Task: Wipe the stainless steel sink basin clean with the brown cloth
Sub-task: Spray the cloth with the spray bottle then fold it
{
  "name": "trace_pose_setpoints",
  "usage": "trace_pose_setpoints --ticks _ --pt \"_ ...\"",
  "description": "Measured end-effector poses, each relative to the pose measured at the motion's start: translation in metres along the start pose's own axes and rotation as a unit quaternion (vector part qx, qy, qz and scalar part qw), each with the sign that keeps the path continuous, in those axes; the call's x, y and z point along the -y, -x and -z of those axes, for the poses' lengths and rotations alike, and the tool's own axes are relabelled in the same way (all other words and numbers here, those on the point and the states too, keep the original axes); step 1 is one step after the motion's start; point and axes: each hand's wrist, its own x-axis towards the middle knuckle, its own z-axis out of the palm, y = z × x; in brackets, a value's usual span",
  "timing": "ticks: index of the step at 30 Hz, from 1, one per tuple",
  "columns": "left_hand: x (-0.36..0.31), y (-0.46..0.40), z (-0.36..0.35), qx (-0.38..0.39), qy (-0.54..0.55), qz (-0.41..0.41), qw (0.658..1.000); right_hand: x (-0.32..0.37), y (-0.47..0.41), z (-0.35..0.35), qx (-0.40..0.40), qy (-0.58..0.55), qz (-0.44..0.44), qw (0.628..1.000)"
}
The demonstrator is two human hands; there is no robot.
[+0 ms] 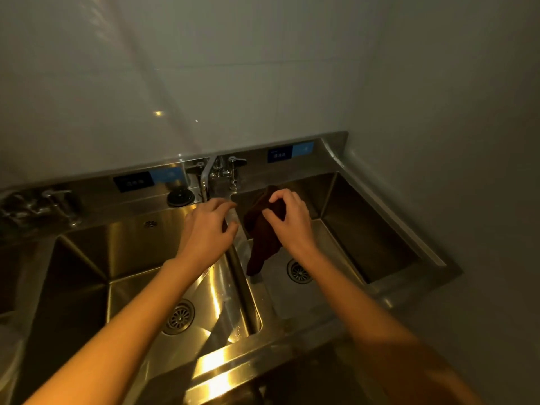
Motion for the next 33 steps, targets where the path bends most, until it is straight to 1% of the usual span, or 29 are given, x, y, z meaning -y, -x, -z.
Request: trace_pose_setpoints --ticks 6,11,15,19,23,26,33 --pt "-0.025 0.035 0.013 -0.041 -0.021 0.053 0.998 0.015 0.018 0.016 0.052 -0.042 0.037 0.997" --pt "-0.042 0.074 0.012 -0.039 -0.141 0.073 0.986 0.021 0.045 0.030 0.097 -0.085 0.049 0.990" --pt "-0.047 0.117 0.010 -0.035 -0.190 0.108 0.975 0.025 0.067 0.027 0.132 -0.095 0.058 0.985" --pt "-0.046 0.157 0.017 -0.047 -0.208 0.162 0.963 0.033 0.088 0.015 0.165 -0.121 0.071 0.976" --pt "-0.045 0.188 0.033 -0.069 -0.224 0.200 0.951 0.053 0.104 0.002 0.199 -0.149 0.095 0.964" --pt "-0.045 0.206 0.047 -0.097 -0.223 0.223 0.944 0.072 0.112 -0.006 0.211 -0.156 0.125 0.957" --pt "-0.033 0.241 0.071 -0.139 -0.218 0.272 0.927 0.108 0.124 -0.030 0.236 -0.178 0.152 0.943"
